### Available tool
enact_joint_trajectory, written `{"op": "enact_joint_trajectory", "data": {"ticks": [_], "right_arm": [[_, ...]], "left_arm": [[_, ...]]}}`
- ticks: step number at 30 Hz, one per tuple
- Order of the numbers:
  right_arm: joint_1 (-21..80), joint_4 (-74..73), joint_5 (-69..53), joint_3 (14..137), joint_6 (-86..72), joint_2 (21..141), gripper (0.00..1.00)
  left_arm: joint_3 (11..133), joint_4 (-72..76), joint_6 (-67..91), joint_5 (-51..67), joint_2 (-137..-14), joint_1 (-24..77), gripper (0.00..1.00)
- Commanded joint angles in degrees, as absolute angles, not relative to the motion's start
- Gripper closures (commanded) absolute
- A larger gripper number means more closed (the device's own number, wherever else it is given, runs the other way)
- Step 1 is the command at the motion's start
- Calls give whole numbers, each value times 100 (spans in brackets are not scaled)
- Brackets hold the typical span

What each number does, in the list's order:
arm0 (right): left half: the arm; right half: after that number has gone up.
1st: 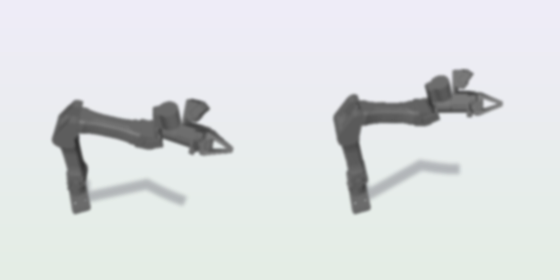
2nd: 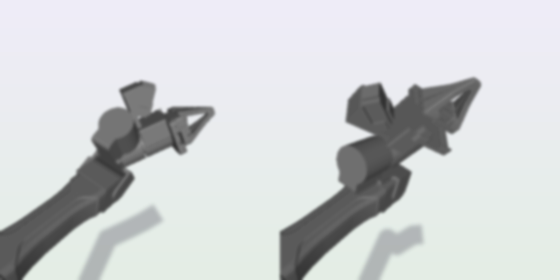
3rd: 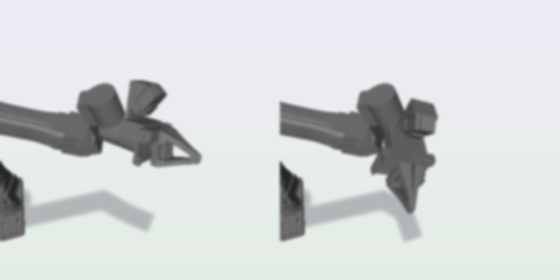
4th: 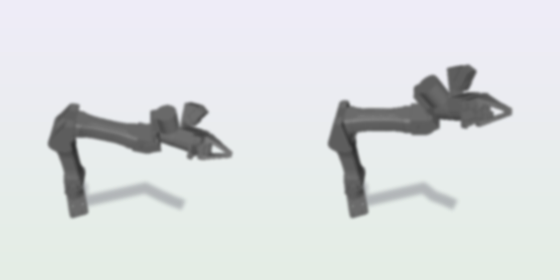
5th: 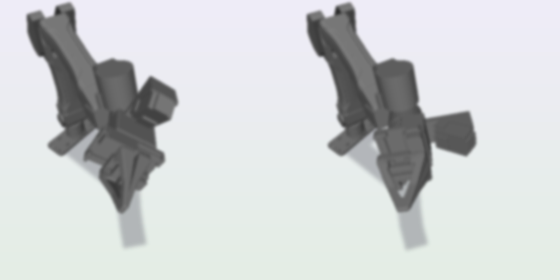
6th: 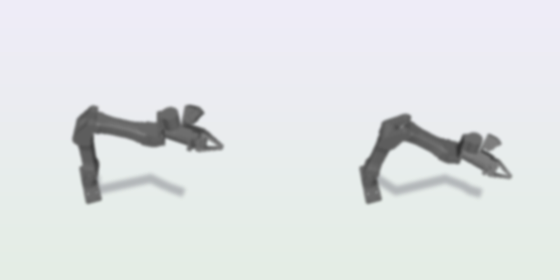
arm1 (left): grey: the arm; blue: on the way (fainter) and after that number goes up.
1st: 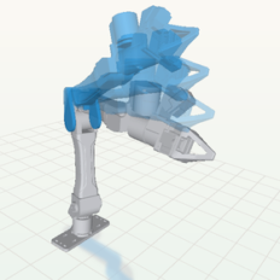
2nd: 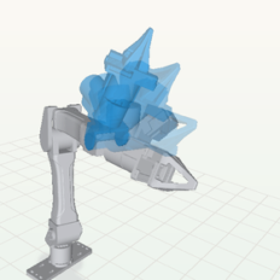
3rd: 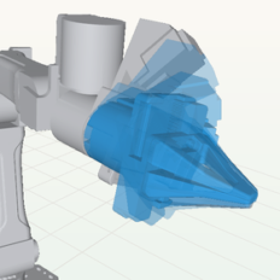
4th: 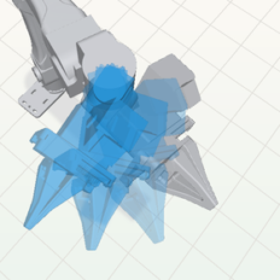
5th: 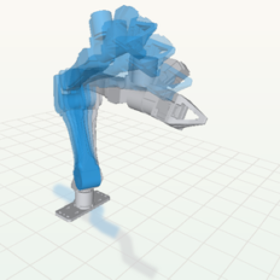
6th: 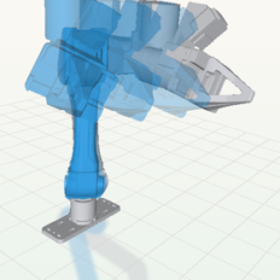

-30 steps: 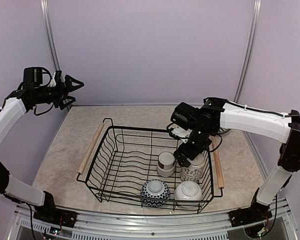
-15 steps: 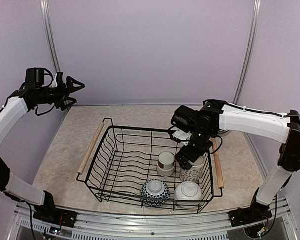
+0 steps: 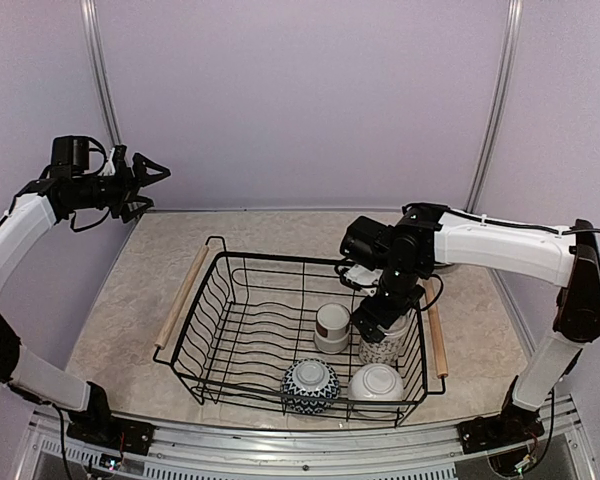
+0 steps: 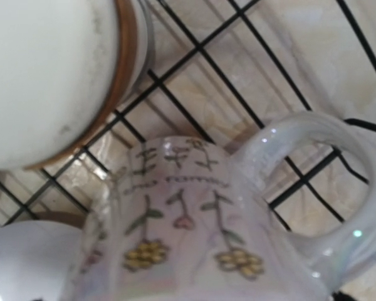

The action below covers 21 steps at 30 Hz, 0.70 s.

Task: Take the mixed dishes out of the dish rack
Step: Grab the cup from the dish rack.

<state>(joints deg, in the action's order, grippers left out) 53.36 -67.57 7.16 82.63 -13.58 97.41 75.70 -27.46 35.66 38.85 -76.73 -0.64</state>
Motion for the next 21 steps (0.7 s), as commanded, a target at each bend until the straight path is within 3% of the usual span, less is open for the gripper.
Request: {"op": "enact_joint_trajectory", "data": {"ticks": [1, 10, 16, 21], "right_arm": [[5366, -7024, 743, 8213, -1405, 9820, 7], [5364, -6958, 736, 8287, -1330, 9643, 25], [5370, -6826, 745, 8417, -1263, 9491, 55], [5365, -6731, 777, 8556, -1251, 9362, 72]], "left_arm": [[7752, -2830, 3440, 3942, -7688, -36, 1], [7761, -2843, 3437, 3944, -7715, -40, 1], [7770, -2863, 3421, 3907, -7721, -40, 1], [7769, -2866, 3410, 3898, -7717, -40, 1]]}}
